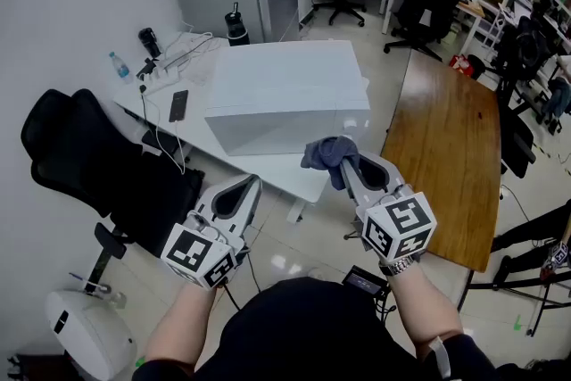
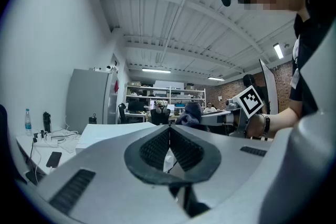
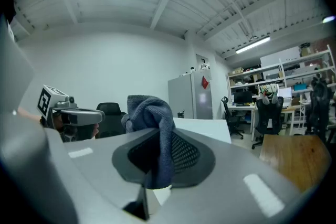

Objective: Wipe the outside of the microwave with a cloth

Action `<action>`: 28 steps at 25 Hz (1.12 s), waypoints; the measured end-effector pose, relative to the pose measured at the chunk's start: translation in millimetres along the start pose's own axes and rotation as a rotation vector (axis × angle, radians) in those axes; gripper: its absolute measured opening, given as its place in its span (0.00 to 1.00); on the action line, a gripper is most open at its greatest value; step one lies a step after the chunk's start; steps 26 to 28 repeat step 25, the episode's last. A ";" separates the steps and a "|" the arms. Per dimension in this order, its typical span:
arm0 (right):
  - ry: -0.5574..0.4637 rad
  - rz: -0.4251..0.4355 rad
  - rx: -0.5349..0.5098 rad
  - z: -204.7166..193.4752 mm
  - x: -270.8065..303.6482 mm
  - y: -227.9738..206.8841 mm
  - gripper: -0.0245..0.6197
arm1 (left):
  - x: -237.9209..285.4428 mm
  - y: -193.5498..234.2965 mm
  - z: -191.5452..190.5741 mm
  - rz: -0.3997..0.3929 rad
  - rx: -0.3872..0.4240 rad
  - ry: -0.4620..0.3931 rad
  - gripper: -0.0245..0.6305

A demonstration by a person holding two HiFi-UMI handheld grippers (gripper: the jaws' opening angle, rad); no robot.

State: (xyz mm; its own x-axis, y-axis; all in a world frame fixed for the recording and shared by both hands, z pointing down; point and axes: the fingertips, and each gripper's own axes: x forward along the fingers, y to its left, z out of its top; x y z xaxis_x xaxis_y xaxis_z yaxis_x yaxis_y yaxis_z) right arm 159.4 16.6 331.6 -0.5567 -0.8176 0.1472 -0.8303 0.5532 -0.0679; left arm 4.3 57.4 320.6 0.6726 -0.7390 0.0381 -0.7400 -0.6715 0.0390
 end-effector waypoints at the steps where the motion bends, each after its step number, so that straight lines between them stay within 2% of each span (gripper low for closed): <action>1: -0.002 0.004 -0.002 1.5 0.1 3.5 0.11 | -1.1 0.6 0.8 -0.002 0.000 -0.003 0.05; 13: -0.015 0.032 -0.028 13.7 3.6 33.5 0.11 | -11.7 9.7 5.5 -0.013 -0.010 -0.018 0.04; 28: -0.015 0.044 -0.026 11.7 6.8 39.5 0.11 | -14.1 11.8 6.9 -0.011 -0.005 -0.019 0.05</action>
